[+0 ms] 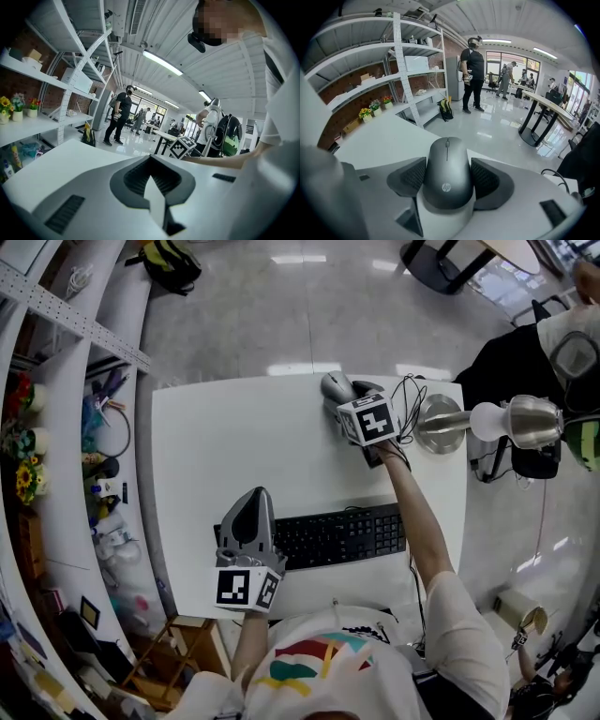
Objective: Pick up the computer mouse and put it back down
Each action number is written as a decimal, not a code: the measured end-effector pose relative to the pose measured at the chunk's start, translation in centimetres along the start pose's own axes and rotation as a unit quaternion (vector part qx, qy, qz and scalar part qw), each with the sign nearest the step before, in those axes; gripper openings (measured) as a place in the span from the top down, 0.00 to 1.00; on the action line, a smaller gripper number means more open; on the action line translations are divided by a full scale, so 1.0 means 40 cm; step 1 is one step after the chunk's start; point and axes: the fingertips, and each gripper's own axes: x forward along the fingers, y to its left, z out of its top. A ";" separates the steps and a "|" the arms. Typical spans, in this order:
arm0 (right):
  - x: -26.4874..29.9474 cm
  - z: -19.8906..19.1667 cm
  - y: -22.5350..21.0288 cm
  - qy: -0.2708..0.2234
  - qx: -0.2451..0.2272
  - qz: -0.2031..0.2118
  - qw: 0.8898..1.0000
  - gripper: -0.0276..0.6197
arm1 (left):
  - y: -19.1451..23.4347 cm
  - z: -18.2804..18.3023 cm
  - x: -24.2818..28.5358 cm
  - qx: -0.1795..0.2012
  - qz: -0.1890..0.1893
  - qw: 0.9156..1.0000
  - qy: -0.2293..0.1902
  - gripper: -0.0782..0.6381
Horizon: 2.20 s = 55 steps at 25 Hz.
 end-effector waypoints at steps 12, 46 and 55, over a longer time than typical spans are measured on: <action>-0.100 0.062 0.037 -0.063 0.027 0.001 0.998 0.49 | -0.032 0.062 -0.068 0.018 0.009 0.999 -0.028 0.83; -0.956 -0.132 0.421 -0.283 0.075 0.084 0.952 0.49 | -0.402 0.154 -0.262 0.093 -0.085 0.987 -0.103 0.83; -0.974 -0.120 0.428 -0.289 0.066 0.089 0.951 0.49 | -0.401 0.186 -0.279 0.095 -0.075 0.984 -0.130 0.83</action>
